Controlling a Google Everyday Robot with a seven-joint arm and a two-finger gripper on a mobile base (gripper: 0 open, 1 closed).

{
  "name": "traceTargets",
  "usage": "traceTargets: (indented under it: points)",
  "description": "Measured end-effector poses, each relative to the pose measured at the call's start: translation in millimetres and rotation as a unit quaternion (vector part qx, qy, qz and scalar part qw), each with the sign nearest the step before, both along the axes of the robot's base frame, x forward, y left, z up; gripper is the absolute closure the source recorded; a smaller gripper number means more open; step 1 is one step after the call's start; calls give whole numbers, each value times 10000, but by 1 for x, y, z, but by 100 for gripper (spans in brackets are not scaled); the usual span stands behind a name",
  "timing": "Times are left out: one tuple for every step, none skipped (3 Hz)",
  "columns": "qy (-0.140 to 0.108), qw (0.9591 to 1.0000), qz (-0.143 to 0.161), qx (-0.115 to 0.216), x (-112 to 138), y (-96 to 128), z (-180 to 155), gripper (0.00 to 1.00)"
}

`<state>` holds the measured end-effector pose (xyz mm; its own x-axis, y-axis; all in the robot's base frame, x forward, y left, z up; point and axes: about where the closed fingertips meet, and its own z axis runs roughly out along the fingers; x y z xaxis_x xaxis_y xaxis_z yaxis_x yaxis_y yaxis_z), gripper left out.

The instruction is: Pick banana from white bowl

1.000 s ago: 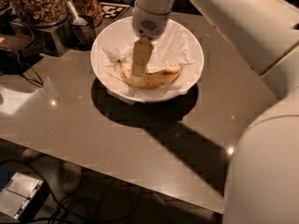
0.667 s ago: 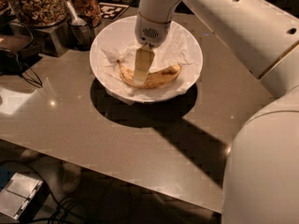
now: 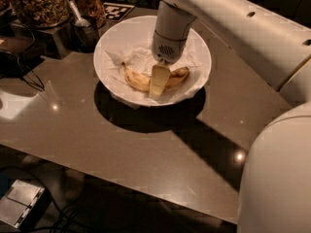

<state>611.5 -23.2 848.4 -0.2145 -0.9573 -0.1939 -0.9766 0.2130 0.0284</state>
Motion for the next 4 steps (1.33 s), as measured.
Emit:
traceTargets:
  points:
    - [92,9999,-48,-97,2,-7,-15,47]
    - [93,9999,-48,-97,2,-7,-16,72]
    - [90,9999,-49,-95,2,-7,-15,95]
    - [-89,9999,-97,76,-8,-12,3,100]
